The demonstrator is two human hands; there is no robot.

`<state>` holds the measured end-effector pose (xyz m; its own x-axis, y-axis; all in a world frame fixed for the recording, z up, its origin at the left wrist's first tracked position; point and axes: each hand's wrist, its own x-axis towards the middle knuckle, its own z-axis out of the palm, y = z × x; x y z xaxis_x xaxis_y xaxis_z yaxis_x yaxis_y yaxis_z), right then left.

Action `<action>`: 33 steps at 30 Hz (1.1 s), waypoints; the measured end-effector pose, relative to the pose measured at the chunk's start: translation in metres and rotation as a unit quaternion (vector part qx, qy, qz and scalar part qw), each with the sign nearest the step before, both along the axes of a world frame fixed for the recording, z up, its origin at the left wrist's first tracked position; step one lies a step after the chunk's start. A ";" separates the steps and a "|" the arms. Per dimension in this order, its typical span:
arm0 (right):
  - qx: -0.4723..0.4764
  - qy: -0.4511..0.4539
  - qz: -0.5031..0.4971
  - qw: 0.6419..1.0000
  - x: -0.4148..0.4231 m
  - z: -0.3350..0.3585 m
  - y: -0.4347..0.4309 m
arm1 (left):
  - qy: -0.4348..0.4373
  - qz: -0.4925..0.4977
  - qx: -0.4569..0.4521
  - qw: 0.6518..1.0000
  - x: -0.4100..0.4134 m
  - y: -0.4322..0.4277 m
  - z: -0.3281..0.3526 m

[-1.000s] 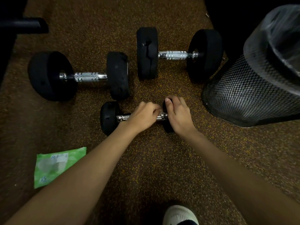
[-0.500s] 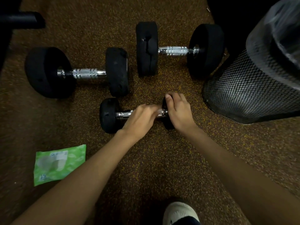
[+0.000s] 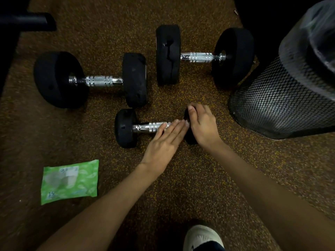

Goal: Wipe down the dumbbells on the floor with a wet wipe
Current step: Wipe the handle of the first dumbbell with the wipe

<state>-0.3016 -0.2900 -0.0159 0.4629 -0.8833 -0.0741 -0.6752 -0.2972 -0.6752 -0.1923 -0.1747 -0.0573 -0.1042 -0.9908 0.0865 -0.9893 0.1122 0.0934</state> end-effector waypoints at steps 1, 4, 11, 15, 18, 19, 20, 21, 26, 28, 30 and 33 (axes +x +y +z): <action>0.003 0.001 -0.001 1.000 0.000 0.000 -0.001 | 0.014 0.001 -0.001 1.000 0.001 -0.003 0.002; 0.006 0.002 -0.005 1.000 0.001 -0.003 -0.004 | 0.111 0.031 -0.001 0.993 0.000 -0.019 0.011; -0.014 0.002 -0.001 1.000 0.001 -0.004 -0.004 | 0.252 0.042 0.122 0.959 0.017 -0.051 0.028; -0.019 0.001 -0.001 1.000 0.000 -0.004 -0.002 | 0.258 0.011 0.118 0.959 0.020 -0.046 0.028; -0.008 0.002 -0.006 1.000 0.000 -0.003 -0.001 | 0.328 0.057 0.184 0.925 0.028 -0.056 0.038; -0.004 0.002 -0.008 1.000 0.001 -0.002 -0.001 | 0.344 0.075 0.204 0.913 0.032 -0.061 0.041; -0.002 0.004 -0.009 1.000 0.001 -0.002 -0.001 | 0.354 0.088 0.219 0.905 0.033 -0.066 0.044; -0.002 0.006 -0.009 1.000 0.001 -0.001 -0.002 | 0.354 0.094 0.228 0.902 0.032 -0.068 0.046; -0.003 0.001 -0.013 1.000 0.001 0.000 0.000 | 0.269 0.044 0.130 0.953 0.018 -0.052 0.032; -0.011 -0.001 -0.014 1.000 0.000 -0.001 0.001 | 0.187 -0.001 0.068 0.980 0.015 -0.042 0.019; -0.013 0.001 -0.013 1.000 0.000 -0.002 0.002 | 0.170 -0.001 0.057 0.984 0.015 -0.040 0.017; -0.003 0.001 -0.017 1.000 0.000 -0.002 0.002 | 0.231 0.042 0.098 0.967 0.019 -0.050 0.030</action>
<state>-0.3015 -0.2883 -0.0174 0.4320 -0.8992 -0.0689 -0.6864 -0.2783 -0.6719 -0.1737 -0.2249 -0.0269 -0.0177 -0.9961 -0.0867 -0.8418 -0.0319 0.5388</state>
